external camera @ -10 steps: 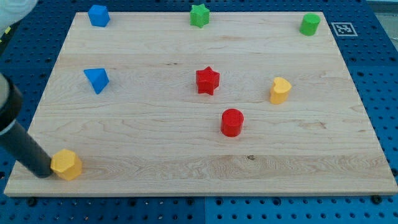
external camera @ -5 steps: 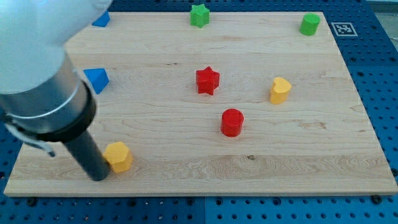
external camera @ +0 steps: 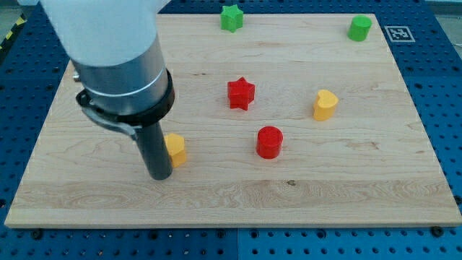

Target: Push the hexagon to the bottom left of the red star

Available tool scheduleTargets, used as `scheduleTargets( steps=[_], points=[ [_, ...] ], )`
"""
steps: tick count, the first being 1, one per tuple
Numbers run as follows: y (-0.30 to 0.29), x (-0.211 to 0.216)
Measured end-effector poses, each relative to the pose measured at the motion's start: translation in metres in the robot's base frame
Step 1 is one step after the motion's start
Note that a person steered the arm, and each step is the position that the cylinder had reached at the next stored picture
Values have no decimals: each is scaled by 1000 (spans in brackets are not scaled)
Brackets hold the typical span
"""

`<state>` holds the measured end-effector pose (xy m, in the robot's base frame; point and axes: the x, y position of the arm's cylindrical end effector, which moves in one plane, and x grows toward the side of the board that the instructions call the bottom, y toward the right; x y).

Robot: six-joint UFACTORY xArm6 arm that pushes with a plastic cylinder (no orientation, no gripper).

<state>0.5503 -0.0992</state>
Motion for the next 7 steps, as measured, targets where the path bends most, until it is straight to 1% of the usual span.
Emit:
scheduleTargets(
  steps=[2, 3, 4, 5, 6, 7],
  points=[
    [43, -35],
    [49, -38],
    [45, -33],
    [17, -28],
    [8, -41],
    [35, -43]
  ],
)
